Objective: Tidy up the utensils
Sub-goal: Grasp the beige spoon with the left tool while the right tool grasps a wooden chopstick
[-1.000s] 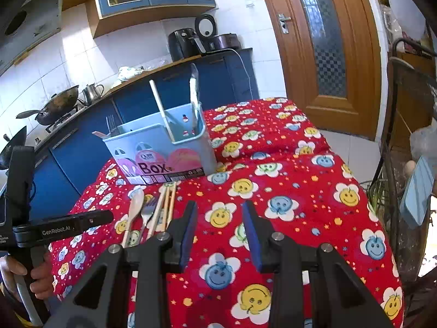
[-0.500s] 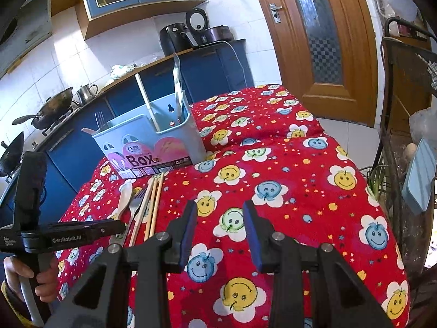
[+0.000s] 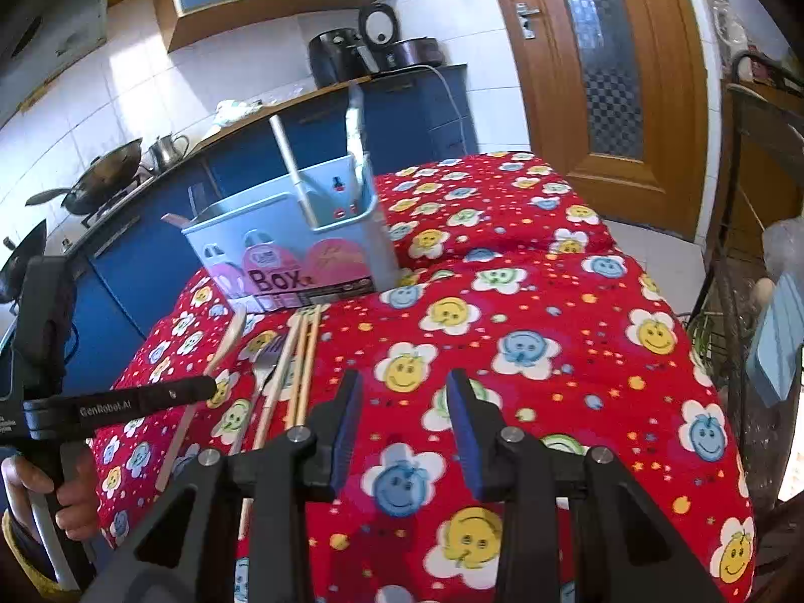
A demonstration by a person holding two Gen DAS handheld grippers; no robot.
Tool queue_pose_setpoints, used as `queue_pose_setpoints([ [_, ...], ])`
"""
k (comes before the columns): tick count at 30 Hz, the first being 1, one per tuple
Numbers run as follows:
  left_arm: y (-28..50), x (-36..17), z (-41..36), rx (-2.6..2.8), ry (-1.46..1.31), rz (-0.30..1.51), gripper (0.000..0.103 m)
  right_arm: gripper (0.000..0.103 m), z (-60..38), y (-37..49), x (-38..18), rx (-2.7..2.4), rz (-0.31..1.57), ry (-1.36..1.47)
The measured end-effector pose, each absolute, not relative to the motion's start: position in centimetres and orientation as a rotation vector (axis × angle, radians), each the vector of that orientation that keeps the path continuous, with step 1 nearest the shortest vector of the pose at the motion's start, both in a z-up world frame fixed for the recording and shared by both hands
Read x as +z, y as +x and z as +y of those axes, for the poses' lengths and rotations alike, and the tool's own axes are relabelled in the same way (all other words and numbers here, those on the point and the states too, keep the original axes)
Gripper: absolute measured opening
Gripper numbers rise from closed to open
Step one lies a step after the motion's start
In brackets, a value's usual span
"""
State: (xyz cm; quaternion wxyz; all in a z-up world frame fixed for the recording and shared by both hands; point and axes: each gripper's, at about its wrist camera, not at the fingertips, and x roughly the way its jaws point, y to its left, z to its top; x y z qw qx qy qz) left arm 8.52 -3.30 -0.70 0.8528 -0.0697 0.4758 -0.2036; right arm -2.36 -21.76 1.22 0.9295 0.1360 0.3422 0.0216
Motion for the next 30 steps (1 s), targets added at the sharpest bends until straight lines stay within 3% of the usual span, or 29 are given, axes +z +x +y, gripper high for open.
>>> queue_pose_setpoints([
  [15, 8.1, 0.6, 1.8, -0.391, -0.223, 0.886, 0.006, 0.037, -16.5, 0.6, 1.3, 0.194, 0.859, 0.204],
  [24, 7.9, 0.3, 2.9, -0.391, -0.239, 0.859, 0.006, 0.017, -13.6, 2.6, 0.5, 0.285, 0.989, 0.154],
  [30, 7.9, 0.3, 3.1, -0.399, -0.251, 0.849, 0.006, 0.015, -13.1, 4.2, -0.5, 0.272, 1.082, 0.147],
])
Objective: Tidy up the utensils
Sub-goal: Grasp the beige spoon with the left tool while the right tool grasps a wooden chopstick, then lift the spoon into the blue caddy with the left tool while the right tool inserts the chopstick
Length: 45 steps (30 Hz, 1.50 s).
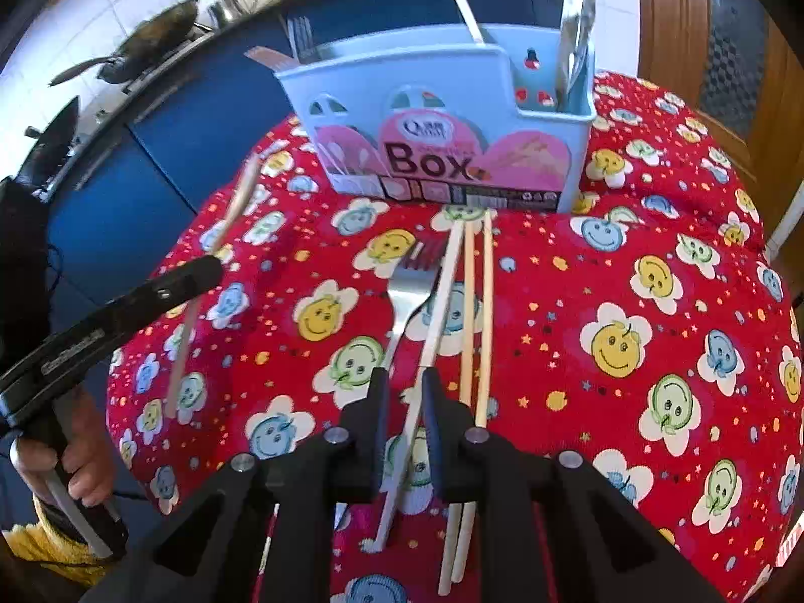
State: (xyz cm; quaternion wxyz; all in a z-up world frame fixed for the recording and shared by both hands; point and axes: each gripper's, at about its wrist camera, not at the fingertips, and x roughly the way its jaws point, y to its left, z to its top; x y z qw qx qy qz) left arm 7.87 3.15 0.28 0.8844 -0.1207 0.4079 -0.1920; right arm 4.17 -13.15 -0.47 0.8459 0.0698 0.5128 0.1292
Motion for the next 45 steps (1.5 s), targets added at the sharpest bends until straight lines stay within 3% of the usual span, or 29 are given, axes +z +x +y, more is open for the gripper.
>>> queue_pose_setpoints([
  [11, 8.0, 0.0, 3.2, -0.406, -0.261, 0.848, 0.006, 0.01, -14.0, 6.9, -1.5, 0.27, 1.197, 0.211],
  [19, 7.8, 0.4, 3.0, -0.412, -0.256, 0.837, 0.006, 0.007, -15.3, 6.7, -1.2, 0.292, 1.17, 0.298],
  [29, 7.7, 2.8, 2.0, -0.447, -0.263, 0.76, 0.006, 0.007, -17.7, 4.0, 3.2, 0.378, 0.924, 0.445],
  [45, 12.4, 11.1, -1.9, -0.47, -0.229, 0.461, 0.006, 0.007, -20.5, 6.3, 8.6, 0.355, 0.472, 0.459],
])
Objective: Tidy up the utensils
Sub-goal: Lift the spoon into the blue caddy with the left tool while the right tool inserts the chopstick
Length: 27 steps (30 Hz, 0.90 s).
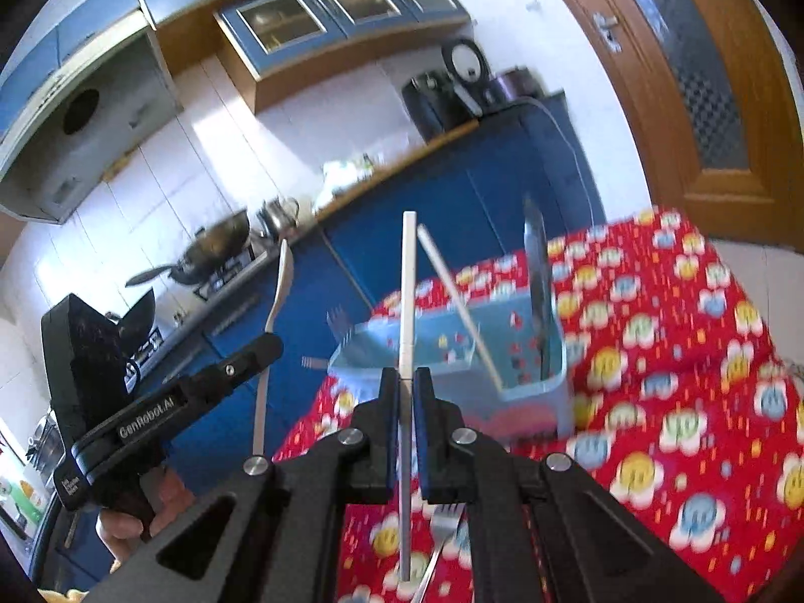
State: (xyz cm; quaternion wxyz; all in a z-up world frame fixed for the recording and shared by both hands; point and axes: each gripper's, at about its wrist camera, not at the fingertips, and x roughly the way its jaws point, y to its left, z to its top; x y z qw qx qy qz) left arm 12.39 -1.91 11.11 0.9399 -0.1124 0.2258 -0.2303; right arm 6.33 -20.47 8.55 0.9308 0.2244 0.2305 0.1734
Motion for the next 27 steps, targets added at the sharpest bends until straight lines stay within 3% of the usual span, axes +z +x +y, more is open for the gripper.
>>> queue_pose_setpoints([
  [15, 18.5, 10.8, -4.9, -0.367, -0.18, 0.299, 0.006, 0.007, -19.7, 12.6, 8.5, 0.269, 0.295, 0.243],
  [27, 20.4, 6.7, -6.0, -0.302, -0.137, 0.312, 0.006, 0.007, -19.1, 15.5, 5.2, 0.258, 0.275, 0.197],
])
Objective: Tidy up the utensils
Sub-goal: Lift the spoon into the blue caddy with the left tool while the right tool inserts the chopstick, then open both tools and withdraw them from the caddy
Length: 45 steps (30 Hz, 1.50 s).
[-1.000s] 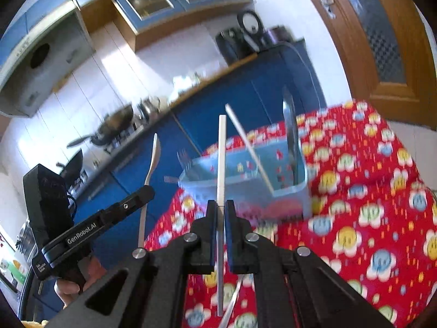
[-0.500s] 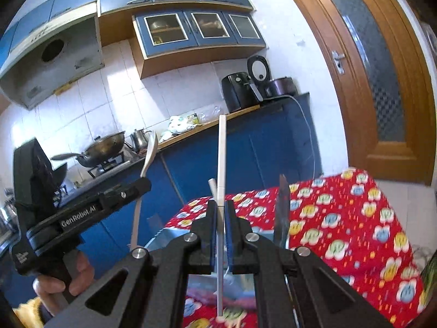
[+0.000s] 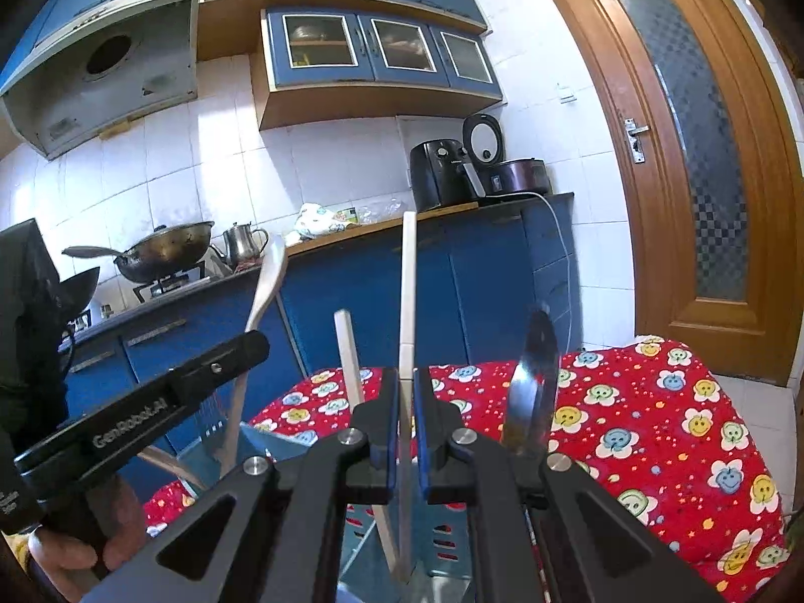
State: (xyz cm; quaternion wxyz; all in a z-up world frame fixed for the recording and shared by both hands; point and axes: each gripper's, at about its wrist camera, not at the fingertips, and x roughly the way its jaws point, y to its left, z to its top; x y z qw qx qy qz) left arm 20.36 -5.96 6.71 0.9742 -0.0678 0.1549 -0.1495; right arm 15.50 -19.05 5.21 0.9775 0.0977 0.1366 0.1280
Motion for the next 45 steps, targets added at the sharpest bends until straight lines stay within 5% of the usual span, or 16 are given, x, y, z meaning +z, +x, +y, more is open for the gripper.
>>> queue_pose_setpoints([
  [45, 19.0, 6.4, -6.4, -0.328, -0.145, 0.339, 0.006, 0.006, -21.1, 10.8, 5.6, 0.236, 0.303, 0.257],
])
